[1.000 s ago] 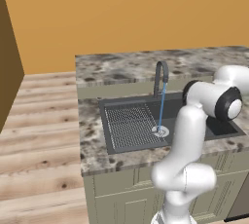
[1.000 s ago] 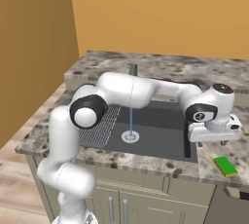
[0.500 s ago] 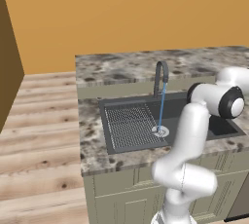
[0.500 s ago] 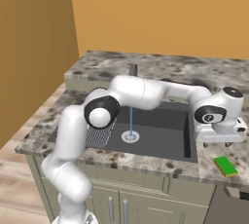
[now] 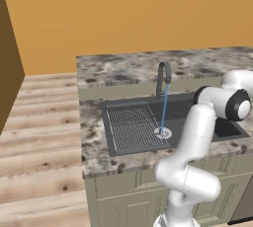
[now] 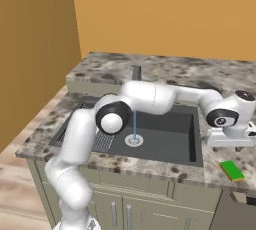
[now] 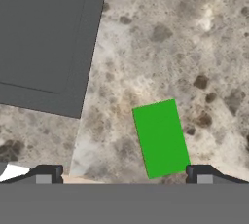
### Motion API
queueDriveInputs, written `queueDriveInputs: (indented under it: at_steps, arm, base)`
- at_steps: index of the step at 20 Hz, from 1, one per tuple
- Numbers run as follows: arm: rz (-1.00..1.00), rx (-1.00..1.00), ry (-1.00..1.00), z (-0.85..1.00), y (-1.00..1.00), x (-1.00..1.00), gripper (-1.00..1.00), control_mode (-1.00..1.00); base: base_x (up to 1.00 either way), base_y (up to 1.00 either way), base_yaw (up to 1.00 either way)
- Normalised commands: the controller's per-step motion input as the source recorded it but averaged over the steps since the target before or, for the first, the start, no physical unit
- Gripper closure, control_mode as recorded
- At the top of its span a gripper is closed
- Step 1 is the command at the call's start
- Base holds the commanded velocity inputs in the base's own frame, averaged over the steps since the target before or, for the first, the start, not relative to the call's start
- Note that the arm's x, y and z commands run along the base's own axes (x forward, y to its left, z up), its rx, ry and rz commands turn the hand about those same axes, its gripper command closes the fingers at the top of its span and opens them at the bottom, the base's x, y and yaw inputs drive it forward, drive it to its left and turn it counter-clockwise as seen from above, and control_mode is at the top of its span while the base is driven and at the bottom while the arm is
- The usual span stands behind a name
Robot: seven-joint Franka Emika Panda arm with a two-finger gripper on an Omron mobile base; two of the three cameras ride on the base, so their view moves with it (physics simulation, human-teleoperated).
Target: Soak the sponge with water for a few seconds and then drop it inside the sink.
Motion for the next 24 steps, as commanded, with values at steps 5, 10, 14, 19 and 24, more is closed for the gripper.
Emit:
queueDriveInputs:
  at_steps: [5,10,14,19,24]
  arm:
    - [0.00,0.00,0.06,-0.16,-0.16,0.10,-1.00,-1.00]
    - [0.00,0.00,0.05,-0.15,-0.14,0.08,-1.00,-1.00]
    - [0.00,0.00,0.05,-0.21,-0.08,0.13,-1.00,-1.00]
    - [0.00,0.00,0.01,-0.33,-0.09,0.18,-1.00,-1.00]
    - [0.00,0.00,0.00,-0.25,-0.10,0.02,-1.00,-1.00]
  base:
    - [0.00,0.00,0.00]
    - [0.00,0.00,0.00]
    - [0.00,0.00,0.00]
    - [0.00,0.00,0.00]
    - [0.00,0.00,0.00]
